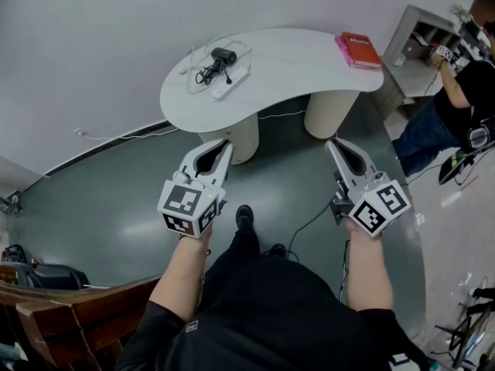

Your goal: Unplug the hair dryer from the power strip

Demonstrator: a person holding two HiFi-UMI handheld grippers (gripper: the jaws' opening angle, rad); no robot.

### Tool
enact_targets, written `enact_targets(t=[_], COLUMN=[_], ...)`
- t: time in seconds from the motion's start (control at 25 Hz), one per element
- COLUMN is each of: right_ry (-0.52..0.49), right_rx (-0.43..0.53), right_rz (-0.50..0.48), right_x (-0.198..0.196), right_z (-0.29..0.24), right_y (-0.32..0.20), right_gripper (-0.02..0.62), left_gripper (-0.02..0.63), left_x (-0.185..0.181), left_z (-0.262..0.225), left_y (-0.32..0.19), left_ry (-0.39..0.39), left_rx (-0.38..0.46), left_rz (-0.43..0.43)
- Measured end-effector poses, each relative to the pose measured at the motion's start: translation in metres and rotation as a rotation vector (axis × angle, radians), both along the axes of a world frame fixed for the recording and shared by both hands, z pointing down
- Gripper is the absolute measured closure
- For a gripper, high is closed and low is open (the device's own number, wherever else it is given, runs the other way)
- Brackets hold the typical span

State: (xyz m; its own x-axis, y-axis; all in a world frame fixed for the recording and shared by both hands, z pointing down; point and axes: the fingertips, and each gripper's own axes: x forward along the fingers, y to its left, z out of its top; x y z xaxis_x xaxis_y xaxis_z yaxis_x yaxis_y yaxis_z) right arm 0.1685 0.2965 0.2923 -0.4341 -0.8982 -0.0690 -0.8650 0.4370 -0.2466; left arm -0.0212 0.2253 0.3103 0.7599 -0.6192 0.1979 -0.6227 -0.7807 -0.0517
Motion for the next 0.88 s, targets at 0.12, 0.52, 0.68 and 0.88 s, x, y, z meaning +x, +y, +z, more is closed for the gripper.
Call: enact_targets(t=[0.12,0.52,0.68,0.88], right_ry=[0.007,0.020,0.030,0.034], right_rx=[-0.017,-0.025,-0.041,-0.068], right_rz=[0.002,0.052,0.033,0.033], right_x=[-0.002,-0.005,-0.026,-0.049], right_z=[0.007,-0.002,-0.004,0.002], right_y=[-0.024,-0.153,-0.203,-0.250], right_gripper=[0.560,0.560,0.560,0.560], left_gripper=[0.575,0.575,0.575,0.575], left_x=[-0.004,-0.004,-0.016,-0.039], left_z=[0.007,0.004,0.006,0.012], left_y=[-0.031,-0.160,-0.206,-0.251], left_ry=[0.009,0.016,0.022,0.031], left_rx=[-0.010,-0.002,-0.015,-0.032], left_rz=[-0.009,0.043,0.047,0.049])
